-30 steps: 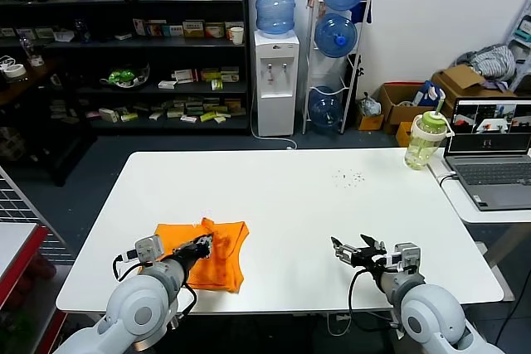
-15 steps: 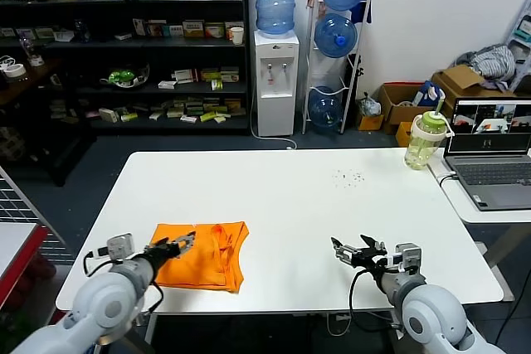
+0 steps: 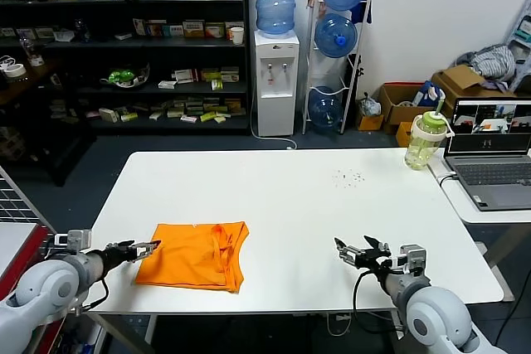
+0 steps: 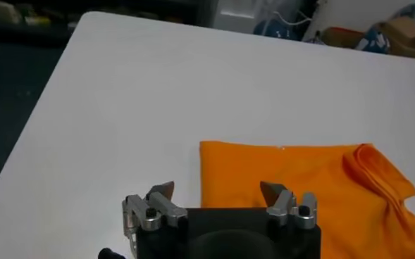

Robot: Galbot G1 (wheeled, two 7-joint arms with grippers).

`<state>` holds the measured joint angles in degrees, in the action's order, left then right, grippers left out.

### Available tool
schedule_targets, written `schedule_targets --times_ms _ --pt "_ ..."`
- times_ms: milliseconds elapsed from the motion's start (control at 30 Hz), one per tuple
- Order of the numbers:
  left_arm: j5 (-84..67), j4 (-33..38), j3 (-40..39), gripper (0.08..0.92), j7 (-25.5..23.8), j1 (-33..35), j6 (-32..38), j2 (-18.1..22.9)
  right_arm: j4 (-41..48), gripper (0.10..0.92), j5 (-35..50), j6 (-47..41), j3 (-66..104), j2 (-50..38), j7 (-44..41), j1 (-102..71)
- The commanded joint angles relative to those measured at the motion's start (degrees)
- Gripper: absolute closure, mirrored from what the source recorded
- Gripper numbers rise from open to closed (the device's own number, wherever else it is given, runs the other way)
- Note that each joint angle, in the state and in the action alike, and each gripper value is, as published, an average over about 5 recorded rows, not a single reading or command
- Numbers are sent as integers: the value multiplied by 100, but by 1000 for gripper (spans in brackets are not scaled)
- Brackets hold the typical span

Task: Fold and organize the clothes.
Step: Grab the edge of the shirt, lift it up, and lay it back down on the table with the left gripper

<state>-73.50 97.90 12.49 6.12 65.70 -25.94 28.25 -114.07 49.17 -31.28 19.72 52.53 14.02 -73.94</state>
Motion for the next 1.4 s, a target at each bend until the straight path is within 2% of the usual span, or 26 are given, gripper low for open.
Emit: schedule_targets --times_ms 33,533,767,867,1400 --pt "204 -634 -50 177 -1167 -71 -226 -278 4 203 5 -2 26 2 0 -11" --pt "317 -687 -249 177 -928 -315 -239 166 0 203 2 -10 24 5 17 -29" --pt "368 -670 -306 185 -834 -339 -196 234 0 203 4 -13 25 5 20 -27" --pt "373 -639 -318 242 -820 -317 -191 239 1 203 6 -13 23 4 21 -24" --pt "359 -540 -308 709 -687 -284 -151 444 -22 203 3 -10 43 3 23 -70"
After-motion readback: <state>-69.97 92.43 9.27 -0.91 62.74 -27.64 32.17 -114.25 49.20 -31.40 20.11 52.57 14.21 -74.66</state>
